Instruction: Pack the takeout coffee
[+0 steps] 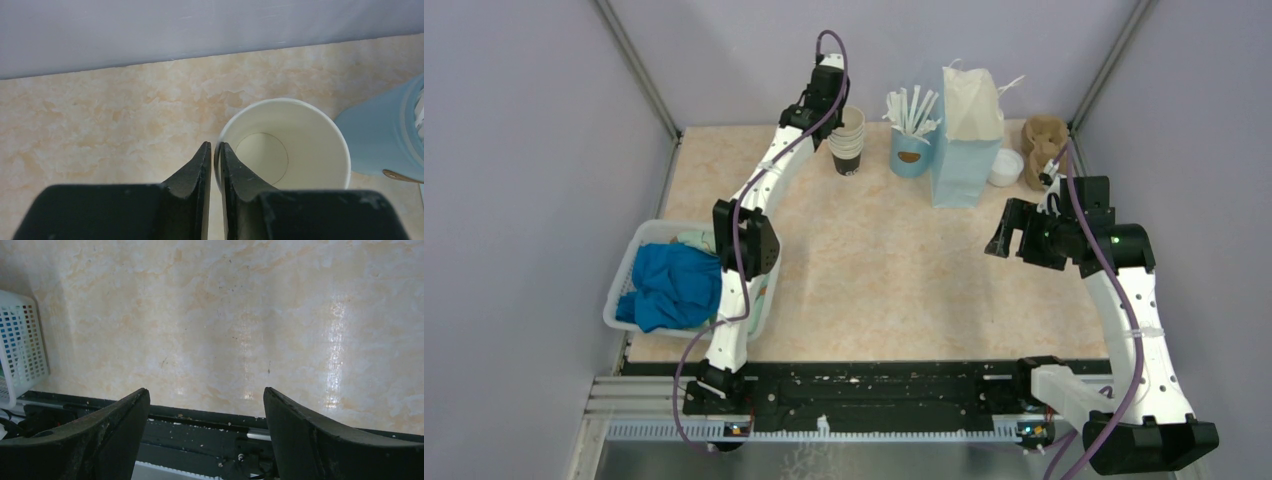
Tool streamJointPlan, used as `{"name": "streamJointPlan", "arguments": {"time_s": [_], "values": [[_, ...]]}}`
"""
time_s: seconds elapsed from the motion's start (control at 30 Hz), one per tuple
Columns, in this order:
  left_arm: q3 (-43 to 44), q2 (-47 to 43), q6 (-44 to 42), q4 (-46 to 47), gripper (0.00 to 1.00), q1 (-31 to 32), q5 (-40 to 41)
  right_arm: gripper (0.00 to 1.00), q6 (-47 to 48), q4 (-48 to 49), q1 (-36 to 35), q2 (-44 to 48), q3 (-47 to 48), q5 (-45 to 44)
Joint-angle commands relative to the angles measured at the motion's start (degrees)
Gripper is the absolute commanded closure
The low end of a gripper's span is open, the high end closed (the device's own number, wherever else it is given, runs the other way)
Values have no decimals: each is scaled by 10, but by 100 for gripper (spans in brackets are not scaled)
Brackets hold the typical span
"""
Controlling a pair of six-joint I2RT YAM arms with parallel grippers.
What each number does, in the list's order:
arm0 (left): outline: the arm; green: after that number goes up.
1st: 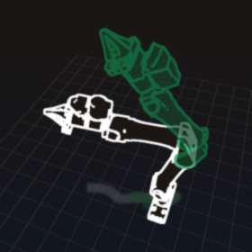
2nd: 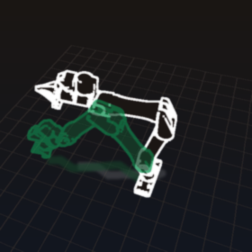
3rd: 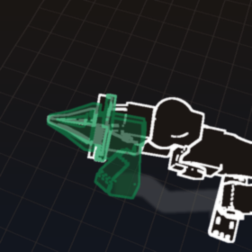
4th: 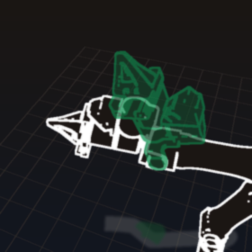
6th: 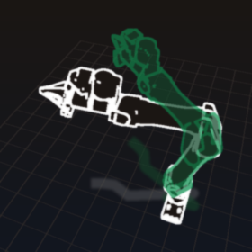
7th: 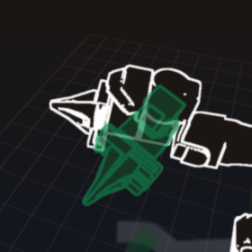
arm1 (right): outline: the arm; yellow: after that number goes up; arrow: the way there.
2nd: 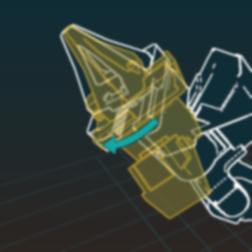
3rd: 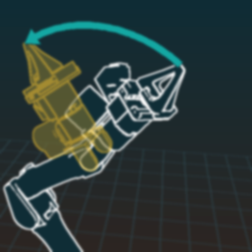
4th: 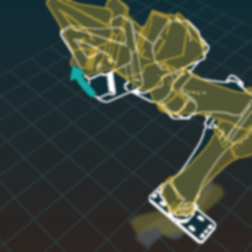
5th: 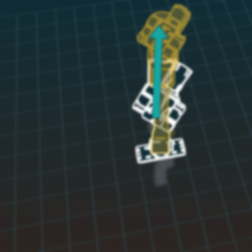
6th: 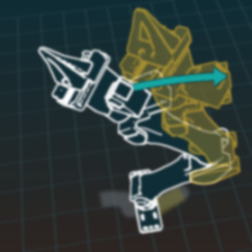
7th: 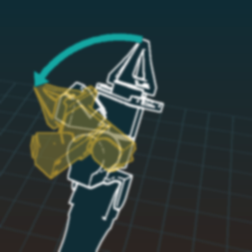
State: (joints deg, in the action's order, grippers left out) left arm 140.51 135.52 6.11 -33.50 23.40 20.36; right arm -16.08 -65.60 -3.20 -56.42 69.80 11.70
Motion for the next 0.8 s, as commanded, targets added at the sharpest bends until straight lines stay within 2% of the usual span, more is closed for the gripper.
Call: {"name": "streamJointPlan", "arguments": {"time_s": [0.0, 0.17, 0.77], "values": [[23, -4, 5, 11, 80, 2, -1, 16, 2, 18, 4, 7, 5, 1], [23, -1, 6, 12, 78, 2, -4, 16, 1, 17, 4, 7, 4, 1], [24, -1, 6, 9, 92, 2, -14, 16, -4, 16, 4, 12, 3, 0]]}}
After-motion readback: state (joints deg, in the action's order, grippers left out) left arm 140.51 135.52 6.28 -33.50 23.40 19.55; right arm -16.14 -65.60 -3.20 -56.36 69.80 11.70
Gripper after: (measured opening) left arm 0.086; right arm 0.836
